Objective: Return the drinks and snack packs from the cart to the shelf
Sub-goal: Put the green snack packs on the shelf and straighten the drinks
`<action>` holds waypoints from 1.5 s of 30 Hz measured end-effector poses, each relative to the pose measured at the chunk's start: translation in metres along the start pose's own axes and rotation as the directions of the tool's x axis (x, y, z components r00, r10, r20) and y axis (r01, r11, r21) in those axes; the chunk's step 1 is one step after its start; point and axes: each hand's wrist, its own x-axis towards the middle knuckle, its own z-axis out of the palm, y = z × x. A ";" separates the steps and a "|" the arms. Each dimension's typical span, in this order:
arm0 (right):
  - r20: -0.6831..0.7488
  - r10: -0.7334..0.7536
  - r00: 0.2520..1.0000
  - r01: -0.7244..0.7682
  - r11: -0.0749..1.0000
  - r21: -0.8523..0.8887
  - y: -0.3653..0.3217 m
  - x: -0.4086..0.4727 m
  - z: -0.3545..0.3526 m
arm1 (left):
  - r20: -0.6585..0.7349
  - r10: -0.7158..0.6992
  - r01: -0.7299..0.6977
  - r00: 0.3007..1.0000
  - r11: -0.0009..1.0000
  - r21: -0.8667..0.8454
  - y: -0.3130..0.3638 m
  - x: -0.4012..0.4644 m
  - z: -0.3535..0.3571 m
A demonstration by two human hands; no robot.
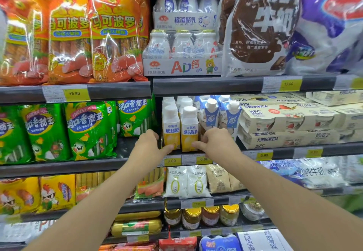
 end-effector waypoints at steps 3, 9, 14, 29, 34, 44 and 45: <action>0.044 -0.041 0.998 0.040 0.999 0.028 0.016 -0.015 -0.009 | 0.082 0.080 -0.097 0.993 0.965 0.244 0.017 -0.024 -0.009; 0.003 -0.043 0.999 0.043 0.999 -0.002 0.086 -0.061 -0.060 | 0.290 0.289 -0.374 0.912 0.876 0.304 0.124 -0.069 0.022; -0.095 0.136 0.986 -0.148 0.980 -0.132 0.224 -0.133 -0.128 | 0.485 0.460 -0.622 0.744 0.742 0.250 0.242 -0.113 0.116; -0.329 0.648 0.687 -0.727 0.624 -0.288 0.565 -0.428 -0.285 | 0.607 0.733 -0.947 0.308 0.173 0.272 0.554 -0.271 0.376; -0.382 0.754 0.535 -0.845 0.484 -0.227 0.637 -0.481 -0.296 | 0.686 0.718 -0.990 0.122 0.037 0.138 0.633 -0.303 0.456; -0.346 0.911 0.222 -0.975 0.210 -0.073 0.771 -0.525 -0.343 | 0.691 0.702 -0.985 -0.171 -0.141 -0.101 0.793 -0.346 0.599; -0.349 0.918 0.190 -0.982 0.180 -0.060 0.781 -0.525 -0.349 | 0.690 0.696 -0.980 -0.199 -0.158 -0.123 0.808 -0.349 0.612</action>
